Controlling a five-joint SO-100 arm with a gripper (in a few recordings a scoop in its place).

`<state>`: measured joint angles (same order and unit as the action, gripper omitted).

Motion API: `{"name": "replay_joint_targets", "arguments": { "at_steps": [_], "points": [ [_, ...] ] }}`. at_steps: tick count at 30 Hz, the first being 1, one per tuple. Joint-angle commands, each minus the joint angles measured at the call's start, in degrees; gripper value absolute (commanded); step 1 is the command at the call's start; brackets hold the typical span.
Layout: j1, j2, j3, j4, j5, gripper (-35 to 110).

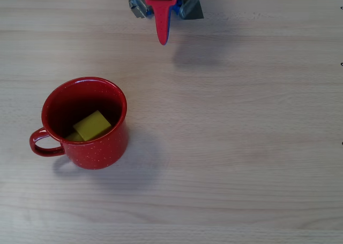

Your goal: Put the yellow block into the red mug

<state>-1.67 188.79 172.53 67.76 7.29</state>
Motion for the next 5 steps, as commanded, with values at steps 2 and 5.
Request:
{"name": "replay_joint_targets", "arguments": {
  "at_steps": [2,5],
  "points": [
    [0.4,0.6,-1.5,0.5,1.2,0],
    [0.4,0.6,-1.5,0.5,1.2,0]
  ]
}}
